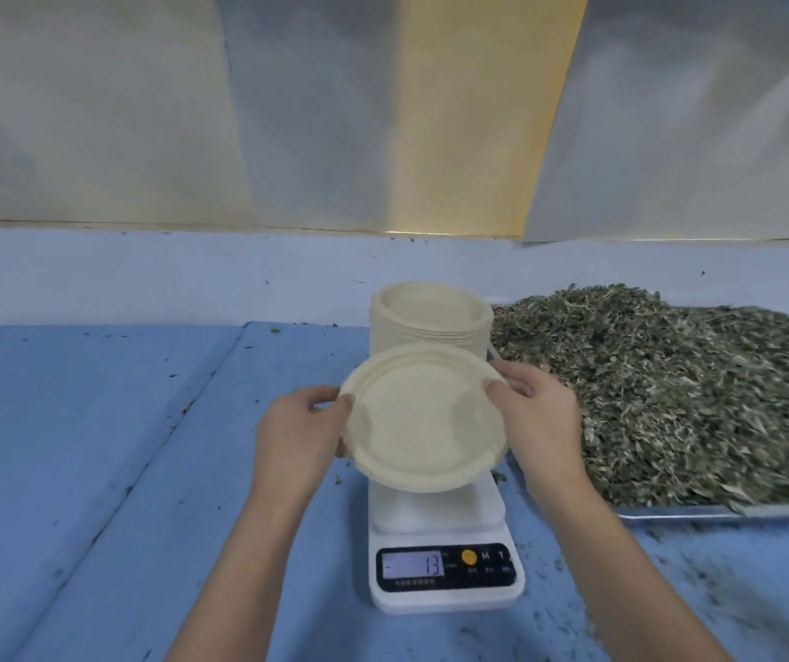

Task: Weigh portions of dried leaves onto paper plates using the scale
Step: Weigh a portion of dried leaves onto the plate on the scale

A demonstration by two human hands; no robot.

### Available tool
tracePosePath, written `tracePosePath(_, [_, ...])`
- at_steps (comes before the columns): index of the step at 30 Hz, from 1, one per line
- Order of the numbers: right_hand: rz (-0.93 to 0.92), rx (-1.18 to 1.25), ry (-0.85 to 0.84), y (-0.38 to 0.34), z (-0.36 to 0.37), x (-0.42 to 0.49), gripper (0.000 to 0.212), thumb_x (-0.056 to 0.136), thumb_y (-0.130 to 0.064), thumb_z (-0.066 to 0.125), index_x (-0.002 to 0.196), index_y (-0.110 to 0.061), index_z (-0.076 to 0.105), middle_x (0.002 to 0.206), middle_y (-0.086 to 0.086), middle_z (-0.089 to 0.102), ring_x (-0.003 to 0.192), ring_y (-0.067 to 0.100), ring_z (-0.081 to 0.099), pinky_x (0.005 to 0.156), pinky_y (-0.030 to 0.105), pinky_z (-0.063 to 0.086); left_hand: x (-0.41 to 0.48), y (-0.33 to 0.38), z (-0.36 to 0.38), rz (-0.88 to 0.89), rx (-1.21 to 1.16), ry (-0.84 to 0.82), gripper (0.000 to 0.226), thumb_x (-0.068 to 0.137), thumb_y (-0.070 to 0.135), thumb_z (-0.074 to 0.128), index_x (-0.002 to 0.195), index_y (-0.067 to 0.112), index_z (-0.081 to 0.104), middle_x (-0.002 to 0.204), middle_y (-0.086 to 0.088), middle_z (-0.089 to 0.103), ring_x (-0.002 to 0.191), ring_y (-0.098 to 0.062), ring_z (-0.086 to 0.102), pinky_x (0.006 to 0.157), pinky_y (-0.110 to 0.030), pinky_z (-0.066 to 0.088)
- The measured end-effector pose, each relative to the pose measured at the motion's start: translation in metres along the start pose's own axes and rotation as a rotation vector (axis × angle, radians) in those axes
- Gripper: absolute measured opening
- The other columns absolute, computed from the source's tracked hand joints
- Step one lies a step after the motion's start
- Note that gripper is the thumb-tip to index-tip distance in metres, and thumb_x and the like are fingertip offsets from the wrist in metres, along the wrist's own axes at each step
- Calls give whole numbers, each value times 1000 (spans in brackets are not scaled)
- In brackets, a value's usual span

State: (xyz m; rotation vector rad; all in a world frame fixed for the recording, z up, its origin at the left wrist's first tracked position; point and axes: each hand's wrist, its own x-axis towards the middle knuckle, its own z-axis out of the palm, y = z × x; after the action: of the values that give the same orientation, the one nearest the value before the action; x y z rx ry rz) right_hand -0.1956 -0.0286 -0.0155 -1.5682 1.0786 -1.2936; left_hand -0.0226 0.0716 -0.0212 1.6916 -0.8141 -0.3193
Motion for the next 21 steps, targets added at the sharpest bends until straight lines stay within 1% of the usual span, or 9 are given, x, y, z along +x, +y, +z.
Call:
tracePosePath(3, [83, 11, -33, 18, 1, 0, 28, 86, -22, 59, 93, 5, 66, 78, 20, 64, 66, 30, 55, 66, 30, 41, -2, -20, 4, -64, 36, 15, 35, 88, 27, 55, 69, -1, 65, 45, 1, 58, 43, -12, 53, 51, -23, 39])
tracePosePath(4, [107, 18, -39, 23, 2, -1, 34, 86, -24, 58, 89, 11, 61, 75, 28, 55, 61, 27, 46, 64, 31, 34, -3, -26, 5, -102, 30, 19, 39, 89, 27, 54, 69, -6, 61, 49, -3, 60, 45, -15, 53, 53, -26, 39])
tracePosePath(6, [142, 10, -55, 30, 4, -3, 39, 87, -24, 56, 82, 14, 57, 69, 30, 48, 62, 21, 39, 60, 32, 29, -4, -35, 10, -176, 4, 2, 40, 91, 28, 50, 71, -4, 62, 66, -15, 67, 51, -21, 54, 59, -29, 39])
tracePosePath(7, [156, 1, -59, 34, 5, -3, 37, 89, -24, 55, 79, 12, 61, 72, 32, 54, 62, 21, 43, 59, 32, 31, -4, -39, 12, -201, -2, -15, 35, 92, 29, 48, 73, 3, 62, 73, -19, 68, 53, -22, 54, 61, -30, 39])
tracePosePath(9, [172, -23, -42, 44, 6, 0, 33, 92, -24, 53, 71, -8, 73, 76, 20, 68, 66, 27, 58, 62, 37, 45, -4, -41, 16, -229, -23, -18, 31, 93, 29, 46, 75, 9, 62, 74, -15, 67, 51, -21, 54, 63, -31, 41])
tracePosePath(11, [201, -45, -37, 49, 6, 1, 32, 92, -25, 52, 71, -16, 75, 79, 12, 72, 83, 32, 65, 77, 48, 52, -3, -43, 18, -250, -60, -5, 38, 93, 29, 45, 69, 7, 66, 69, -3, 70, 44, -16, 56, 62, -29, 43])
tracePosePath(14, [223, -59, -38, 54, 7, 1, 32, 90, -27, 51, 81, -4, 72, 89, 20, 69, 94, 39, 61, 83, 54, 49, -4, -43, 21, -283, -119, -13, 38, 94, 28, 45, 65, 18, 69, 63, 5, 69, 36, -12, 55, 54, -26, 41])
tracePosePath(17, [216, -67, -47, 57, 8, 1, 37, 89, -26, 50, 93, 8, 63, 96, 28, 64, 98, 45, 56, 84, 58, 46, -5, -44, 23, -287, -129, -33, 39, 94, 28, 45, 65, 16, 67, 67, 1, 69, 36, -13, 54, 51, -25, 41])
tracePosePath(21, [227, -89, -47, 63, 9, 1, 41, 90, -27, 51, 98, 12, 59, 100, 29, 63, 90, 42, 61, 85, 56, 46, -6, -47, 24, -306, -124, -55, 34, 95, 28, 45, 71, 16, 67, 70, 2, 69, 38, -12, 53, 51, -25, 42])
